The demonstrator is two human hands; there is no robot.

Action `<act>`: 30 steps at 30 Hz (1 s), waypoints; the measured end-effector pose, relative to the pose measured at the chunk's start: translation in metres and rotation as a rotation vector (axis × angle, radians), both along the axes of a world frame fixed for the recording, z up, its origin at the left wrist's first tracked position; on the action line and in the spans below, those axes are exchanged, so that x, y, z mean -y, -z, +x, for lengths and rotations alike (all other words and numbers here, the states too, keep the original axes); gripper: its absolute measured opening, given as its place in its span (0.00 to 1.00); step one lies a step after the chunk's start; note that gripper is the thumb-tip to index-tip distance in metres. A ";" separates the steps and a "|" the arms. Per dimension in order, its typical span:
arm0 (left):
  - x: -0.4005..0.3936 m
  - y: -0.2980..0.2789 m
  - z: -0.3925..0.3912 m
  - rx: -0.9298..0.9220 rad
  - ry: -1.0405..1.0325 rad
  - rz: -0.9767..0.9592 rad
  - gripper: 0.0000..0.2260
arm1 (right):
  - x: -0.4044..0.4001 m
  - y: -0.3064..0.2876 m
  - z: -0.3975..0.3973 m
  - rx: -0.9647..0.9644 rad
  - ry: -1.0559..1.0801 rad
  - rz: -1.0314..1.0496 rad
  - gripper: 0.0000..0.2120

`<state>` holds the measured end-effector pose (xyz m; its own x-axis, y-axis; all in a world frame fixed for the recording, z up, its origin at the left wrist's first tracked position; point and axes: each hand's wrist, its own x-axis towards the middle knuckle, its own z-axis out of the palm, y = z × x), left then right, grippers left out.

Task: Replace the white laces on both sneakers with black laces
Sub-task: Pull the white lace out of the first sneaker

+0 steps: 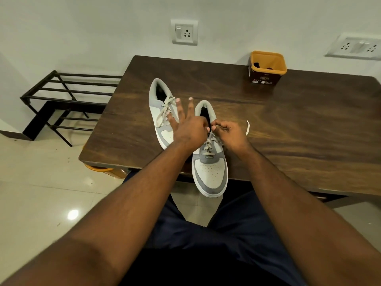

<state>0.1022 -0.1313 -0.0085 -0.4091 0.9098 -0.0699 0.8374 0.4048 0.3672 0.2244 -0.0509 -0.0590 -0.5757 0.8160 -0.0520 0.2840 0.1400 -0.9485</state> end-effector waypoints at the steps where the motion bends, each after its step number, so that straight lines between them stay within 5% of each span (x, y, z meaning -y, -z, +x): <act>1: -0.003 0.000 -0.001 -0.027 0.023 -0.033 0.08 | 0.000 -0.001 0.000 -0.006 0.003 -0.010 0.07; 5: -0.001 0.007 -0.003 0.106 -0.035 0.188 0.06 | -0.001 -0.002 0.001 -0.002 0.006 -0.005 0.07; 9: 0.011 0.009 -0.017 0.574 -0.648 0.730 0.07 | -0.002 0.000 0.002 -0.002 0.028 0.018 0.07; 11: 0.015 0.008 -0.025 0.646 -0.894 0.774 0.06 | 0.000 0.000 0.001 -0.001 0.035 0.027 0.06; 13: 0.017 0.008 -0.026 0.582 -0.849 0.682 0.11 | 0.002 0.001 -0.001 -0.004 0.044 0.033 0.07; 18: 0.010 0.013 -0.009 0.058 -0.029 0.170 0.13 | 0.004 0.001 0.000 -0.032 0.022 0.041 0.11; 21: 0.002 0.012 -0.005 0.021 0.062 0.054 0.07 | 0.004 0.000 0.001 -0.048 0.011 0.021 0.08; 24: 0.002 0.017 -0.005 0.228 -0.087 0.300 0.07 | 0.002 0.001 0.002 -0.034 0.033 0.002 0.06; 27: 0.009 0.013 -0.019 0.505 -0.524 0.733 0.07 | 0.001 0.002 0.002 -0.017 0.061 -0.003 0.06; 29: 0.011 0.009 -0.031 0.525 -0.747 0.777 0.06 | 0.000 0.003 0.002 0.000 0.054 0.014 0.06; 30: 0.012 0.008 -0.035 0.485 -0.792 0.690 0.16 | 0.001 0.003 0.001 0.009 0.054 0.022 0.06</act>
<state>0.0671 -0.1430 -0.0167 -0.9479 0.3165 0.0365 0.1496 0.3411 0.9281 0.2256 -0.0515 -0.0619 -0.5307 0.8466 -0.0389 0.3004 0.1450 -0.9427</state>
